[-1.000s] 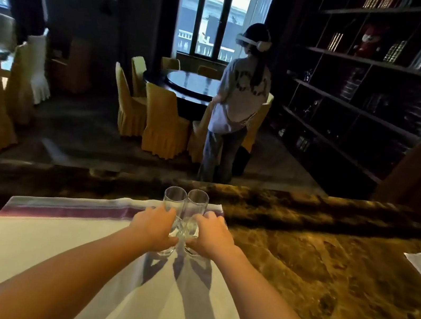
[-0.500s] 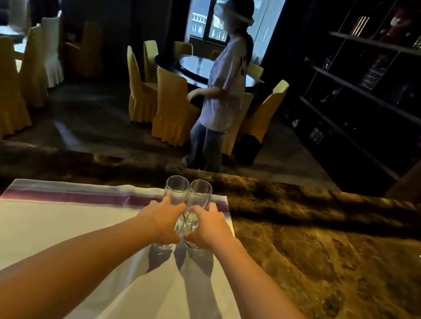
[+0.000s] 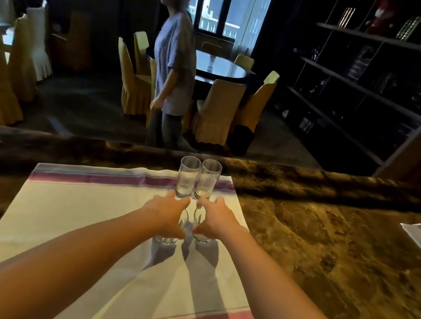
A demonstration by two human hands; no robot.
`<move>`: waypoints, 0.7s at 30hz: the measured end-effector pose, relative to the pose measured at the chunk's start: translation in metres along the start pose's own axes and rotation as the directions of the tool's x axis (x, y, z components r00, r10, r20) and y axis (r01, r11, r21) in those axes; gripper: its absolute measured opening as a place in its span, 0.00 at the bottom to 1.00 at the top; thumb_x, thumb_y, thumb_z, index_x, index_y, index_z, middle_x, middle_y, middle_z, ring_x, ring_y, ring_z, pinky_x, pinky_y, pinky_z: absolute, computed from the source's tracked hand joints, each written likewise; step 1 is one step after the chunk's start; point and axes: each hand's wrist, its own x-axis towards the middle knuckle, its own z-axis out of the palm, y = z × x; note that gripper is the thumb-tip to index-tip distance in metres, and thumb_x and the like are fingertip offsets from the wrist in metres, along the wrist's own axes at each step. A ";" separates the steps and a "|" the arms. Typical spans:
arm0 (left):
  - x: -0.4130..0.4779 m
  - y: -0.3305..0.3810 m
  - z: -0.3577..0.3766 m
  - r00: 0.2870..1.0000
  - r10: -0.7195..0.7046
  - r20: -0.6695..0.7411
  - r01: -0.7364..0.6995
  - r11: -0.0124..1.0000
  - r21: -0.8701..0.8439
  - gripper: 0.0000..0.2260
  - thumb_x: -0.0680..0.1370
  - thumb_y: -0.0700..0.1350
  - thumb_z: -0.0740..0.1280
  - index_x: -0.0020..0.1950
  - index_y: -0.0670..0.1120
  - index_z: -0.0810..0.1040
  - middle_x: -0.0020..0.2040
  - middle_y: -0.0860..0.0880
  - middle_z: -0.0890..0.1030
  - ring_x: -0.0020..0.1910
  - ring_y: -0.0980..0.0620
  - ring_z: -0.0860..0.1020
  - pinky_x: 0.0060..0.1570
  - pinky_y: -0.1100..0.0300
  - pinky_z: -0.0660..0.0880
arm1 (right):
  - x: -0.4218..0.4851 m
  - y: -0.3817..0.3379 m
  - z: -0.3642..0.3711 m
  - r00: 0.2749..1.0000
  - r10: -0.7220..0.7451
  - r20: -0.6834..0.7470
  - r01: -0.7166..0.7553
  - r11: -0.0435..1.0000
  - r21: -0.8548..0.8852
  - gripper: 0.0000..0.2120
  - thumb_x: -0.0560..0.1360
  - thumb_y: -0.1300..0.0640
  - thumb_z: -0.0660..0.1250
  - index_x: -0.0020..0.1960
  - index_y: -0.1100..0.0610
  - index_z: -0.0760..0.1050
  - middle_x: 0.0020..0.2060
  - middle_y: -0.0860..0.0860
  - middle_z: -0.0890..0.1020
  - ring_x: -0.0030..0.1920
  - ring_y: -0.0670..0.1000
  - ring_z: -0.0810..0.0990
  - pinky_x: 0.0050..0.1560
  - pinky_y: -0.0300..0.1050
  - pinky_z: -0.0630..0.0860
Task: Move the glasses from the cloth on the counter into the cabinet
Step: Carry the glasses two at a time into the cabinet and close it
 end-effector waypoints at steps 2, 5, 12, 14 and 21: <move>-0.013 -0.001 0.001 1.000 0.012 0.011 -0.013 1.000 0.019 0.37 0.68 0.66 0.71 0.72 0.58 0.62 0.72 0.44 0.67 0.63 0.41 0.73 0.56 0.50 0.76 | -0.011 -0.004 0.004 1.000 0.017 0.000 -0.017 1.000 0.002 0.32 0.69 0.50 0.78 0.68 0.43 0.68 0.67 0.56 0.67 0.57 0.58 0.76 0.58 0.50 0.77; -0.039 -0.008 0.006 0.999 0.038 0.025 -0.039 0.999 0.024 0.37 0.67 0.65 0.72 0.71 0.57 0.63 0.68 0.44 0.69 0.60 0.42 0.74 0.54 0.52 0.76 | -0.038 -0.015 0.016 0.999 0.031 -0.008 -0.031 1.000 -0.003 0.30 0.69 0.50 0.78 0.66 0.42 0.68 0.64 0.55 0.68 0.51 0.55 0.75 0.52 0.45 0.76; -0.097 -0.020 0.023 0.997 0.068 -0.019 -0.067 0.996 0.051 0.38 0.64 0.66 0.73 0.69 0.57 0.63 0.65 0.45 0.71 0.56 0.44 0.75 0.49 0.54 0.77 | -0.104 -0.039 0.038 0.999 0.049 -0.021 -0.049 0.999 -0.010 0.29 0.68 0.48 0.78 0.64 0.43 0.69 0.59 0.54 0.69 0.47 0.53 0.73 0.47 0.43 0.73; -0.113 -0.024 0.028 0.994 0.094 -0.048 -0.092 0.995 0.039 0.39 0.64 0.66 0.74 0.69 0.55 0.64 0.64 0.45 0.71 0.56 0.44 0.75 0.50 0.54 0.77 | -0.125 -0.047 0.045 0.999 0.043 -0.032 -0.044 0.999 -0.010 0.30 0.67 0.49 0.78 0.64 0.43 0.69 0.59 0.54 0.69 0.48 0.54 0.74 0.47 0.43 0.72; -0.164 -0.029 0.042 0.982 0.166 -0.093 -0.168 0.986 -0.005 0.38 0.63 0.60 0.78 0.66 0.49 0.67 0.60 0.45 0.74 0.51 0.45 0.77 0.49 0.53 0.79 | -0.188 -0.065 0.066 0.999 0.018 -0.038 -0.018 1.000 0.000 0.31 0.67 0.49 0.78 0.65 0.44 0.69 0.57 0.53 0.70 0.49 0.55 0.76 0.50 0.46 0.76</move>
